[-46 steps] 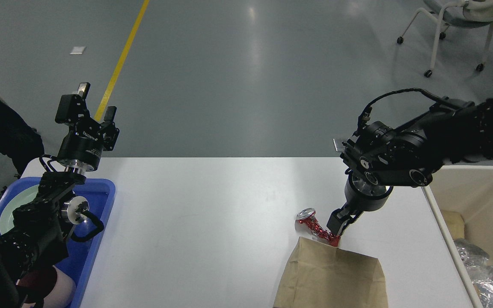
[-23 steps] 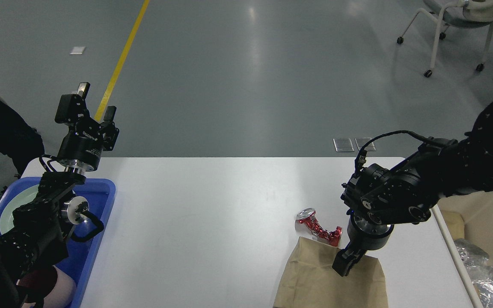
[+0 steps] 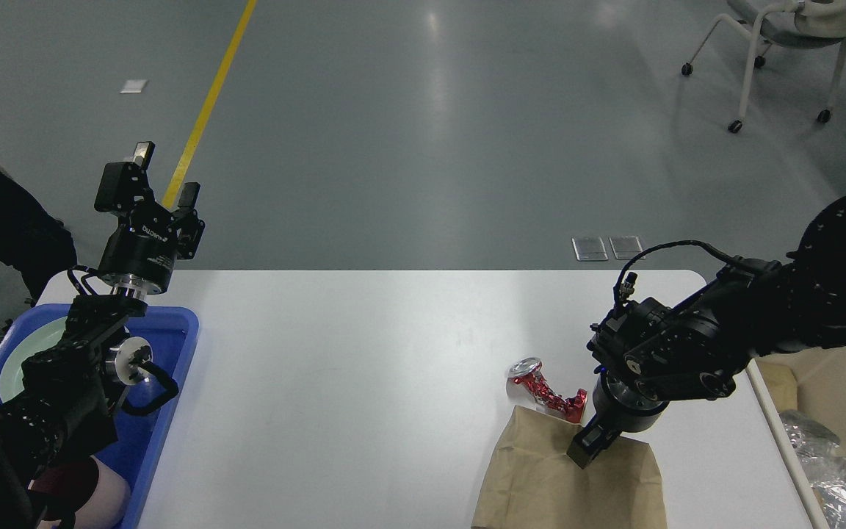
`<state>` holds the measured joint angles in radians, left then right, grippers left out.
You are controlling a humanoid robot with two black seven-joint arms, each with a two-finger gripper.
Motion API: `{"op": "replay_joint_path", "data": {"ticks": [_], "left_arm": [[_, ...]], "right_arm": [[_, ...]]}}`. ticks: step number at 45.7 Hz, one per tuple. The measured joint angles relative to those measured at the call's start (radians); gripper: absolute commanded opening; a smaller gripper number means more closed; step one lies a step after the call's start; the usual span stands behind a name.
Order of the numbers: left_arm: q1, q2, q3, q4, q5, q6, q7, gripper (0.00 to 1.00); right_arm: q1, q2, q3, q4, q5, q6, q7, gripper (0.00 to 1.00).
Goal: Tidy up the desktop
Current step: 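Lower the right gripper onto the brown paper bag and grasp it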
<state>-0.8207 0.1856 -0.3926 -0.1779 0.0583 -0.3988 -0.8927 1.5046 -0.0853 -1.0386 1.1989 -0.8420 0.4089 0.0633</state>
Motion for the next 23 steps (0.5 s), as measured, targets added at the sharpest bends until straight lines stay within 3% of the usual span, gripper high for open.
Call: {"op": "replay_joint_path", "data": {"ticks": [23], "left_arm": [[0.000,0.000,0.000,0.000,0.000,0.000,0.000,0.96]], "right_arm": [[0.017,-0.003,0.082,0.019,0.007,-0.002,0.005,0.00]]}}
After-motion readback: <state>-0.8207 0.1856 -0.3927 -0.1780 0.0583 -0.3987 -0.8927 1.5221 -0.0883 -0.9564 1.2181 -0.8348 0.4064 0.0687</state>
